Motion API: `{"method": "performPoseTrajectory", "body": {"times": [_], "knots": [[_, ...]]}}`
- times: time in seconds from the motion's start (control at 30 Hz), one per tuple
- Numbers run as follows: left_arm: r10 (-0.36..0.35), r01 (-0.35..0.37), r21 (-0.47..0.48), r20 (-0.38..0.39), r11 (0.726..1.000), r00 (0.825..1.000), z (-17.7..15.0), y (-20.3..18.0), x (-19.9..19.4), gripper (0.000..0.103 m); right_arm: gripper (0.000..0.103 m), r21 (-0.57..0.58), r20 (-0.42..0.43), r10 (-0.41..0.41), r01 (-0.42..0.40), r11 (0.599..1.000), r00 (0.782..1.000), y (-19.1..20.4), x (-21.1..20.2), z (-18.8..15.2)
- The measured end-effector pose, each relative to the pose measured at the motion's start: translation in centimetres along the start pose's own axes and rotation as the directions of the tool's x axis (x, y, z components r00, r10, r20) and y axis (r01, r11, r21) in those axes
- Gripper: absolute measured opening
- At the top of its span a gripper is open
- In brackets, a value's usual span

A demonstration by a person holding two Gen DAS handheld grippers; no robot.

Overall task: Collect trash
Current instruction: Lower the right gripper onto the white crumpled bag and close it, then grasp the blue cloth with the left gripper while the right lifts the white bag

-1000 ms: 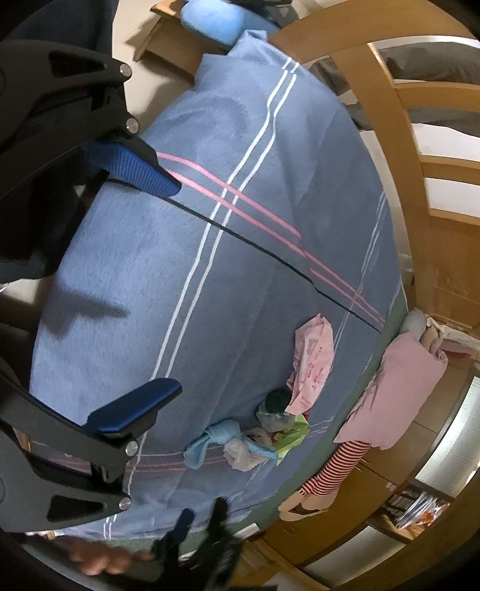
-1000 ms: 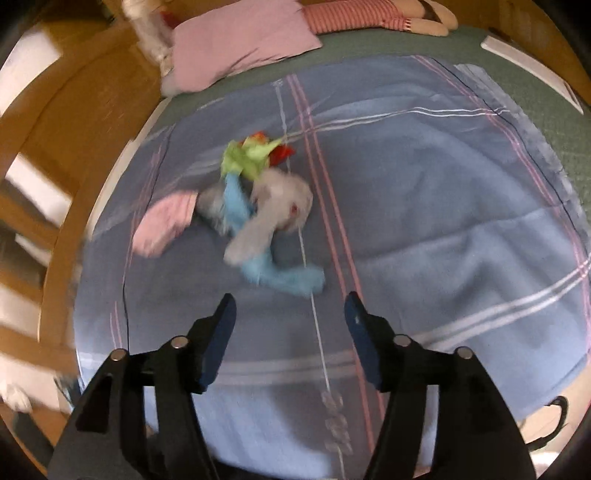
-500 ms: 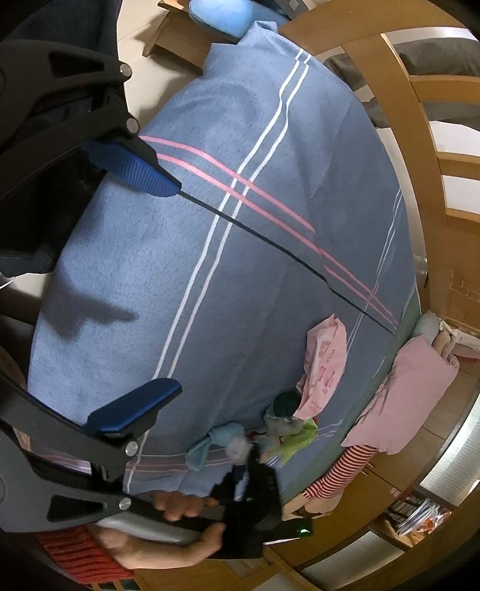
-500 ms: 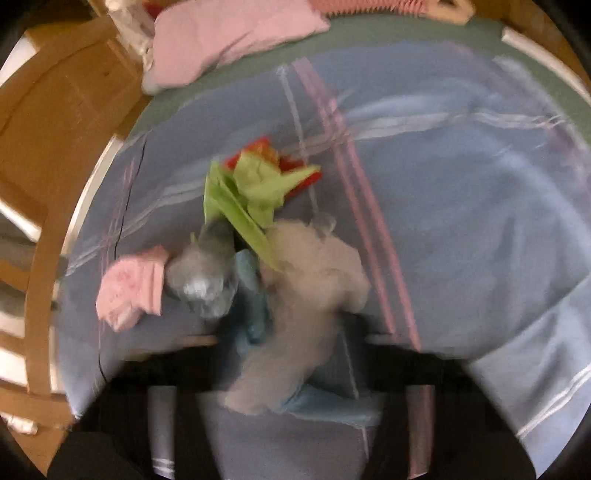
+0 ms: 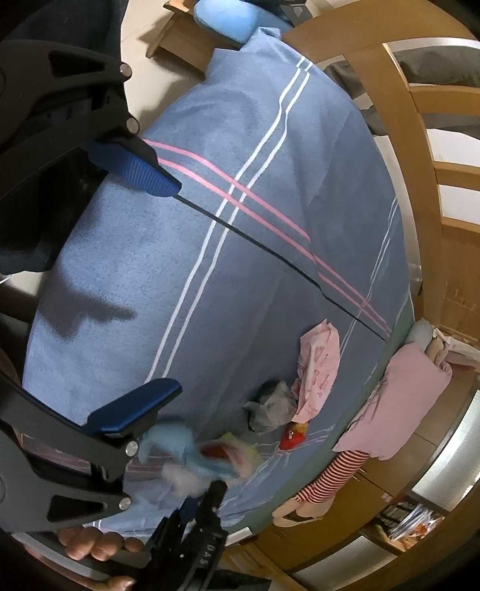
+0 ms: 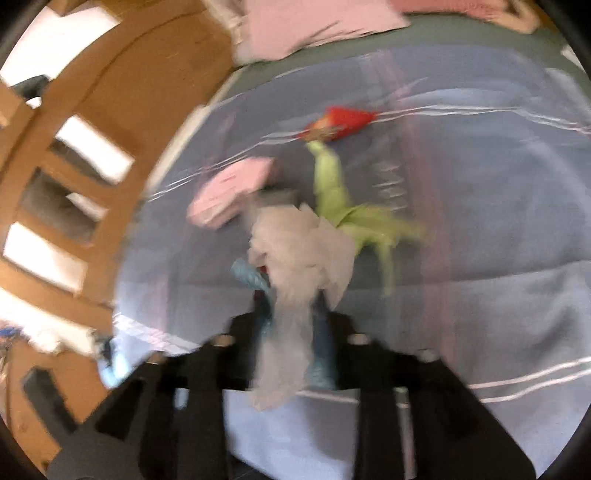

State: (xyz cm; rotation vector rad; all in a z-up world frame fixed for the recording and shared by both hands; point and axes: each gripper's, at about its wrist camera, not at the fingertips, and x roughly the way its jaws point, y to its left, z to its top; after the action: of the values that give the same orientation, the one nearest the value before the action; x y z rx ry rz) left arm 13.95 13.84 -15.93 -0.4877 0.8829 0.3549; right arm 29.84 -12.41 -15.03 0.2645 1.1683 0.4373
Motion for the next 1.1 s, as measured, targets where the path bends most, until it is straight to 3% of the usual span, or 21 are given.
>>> {"method": "performPoseTrajectory", "body": {"times": [0.07,0.27,0.4,0.47,0.5,0.53,0.57,0.6,0.73,0.83,1.0,1.1], "knots": [[0.004,-0.004,0.013,-0.008,1.0,1.0,0.0,-0.2,0.1,0.098,0.049,0.05,0.021,-0.02,0.019,0.999,1.0,-1.0,-0.6,0.2],[0.017,-0.017,0.034,0.013,0.999,1.0,-0.2,-0.4,-0.1,0.098,0.05,0.085,0.079,-0.059,0.052,0.995,0.995,-2.1,-1.6,1.1],[0.02,-0.02,0.014,0.017,1.0,1.0,-0.1,-0.1,-0.1,0.098,0.05,0.047,0.025,-0.093,0.092,0.995,0.995,-1.1,1.1,2.3],[0.021,-0.021,0.009,0.018,1.0,1.0,-0.1,0.0,-0.1,0.098,0.05,0.06,-0.068,-0.097,0.101,0.993,0.993,-0.9,4.0,2.2],[0.022,-0.022,0.012,0.019,1.0,1.0,-0.1,0.0,-0.2,0.098,0.048,0.071,-0.082,-0.079,0.085,0.994,0.994,-0.9,4.6,1.9],[0.024,-0.024,0.016,0.022,1.0,0.999,-0.1,-0.1,-0.2,0.098,0.025,0.074,-0.075,-0.067,0.072,0.995,0.995,-0.5,4.5,2.0],[0.025,-0.026,0.023,0.026,0.999,0.999,-0.1,-0.1,-0.3,0.098,0.014,0.07,-0.053,-0.05,0.054,0.996,0.997,-0.2,4.0,1.9],[0.025,-0.026,0.028,0.028,0.999,0.999,-0.1,-0.2,-0.3,0.098,0.012,0.067,-0.042,-0.046,0.049,0.997,0.998,-0.1,3.8,1.9],[0.009,-0.01,0.049,0.017,0.999,1.0,-0.1,-0.5,-0.2,0.098,0.009,0.045,0.093,0.072,-0.076,0.996,0.993,-0.2,-2.0,1.7],[-0.05,0.049,0.09,0.005,0.995,0.999,0.0,-1.5,0.0,0.098,0.009,0.042,0.15,0.111,-0.119,0.992,0.982,-1.4,-6.0,1.7],[-0.133,0.139,0.145,-0.054,0.98,0.99,0.9,-5.6,2.1,0.098,0.009,0.06,0.194,-0.016,0.005,0.998,0.981,-3.3,-9.6,0.5],[-0.163,0.175,0.162,-0.085,0.971,0.983,1.6,-9.1,4.4,0.098,0.009,0.075,0.195,-0.104,0.09,0.993,0.975,-5.4,-11.9,-2.6]]}}
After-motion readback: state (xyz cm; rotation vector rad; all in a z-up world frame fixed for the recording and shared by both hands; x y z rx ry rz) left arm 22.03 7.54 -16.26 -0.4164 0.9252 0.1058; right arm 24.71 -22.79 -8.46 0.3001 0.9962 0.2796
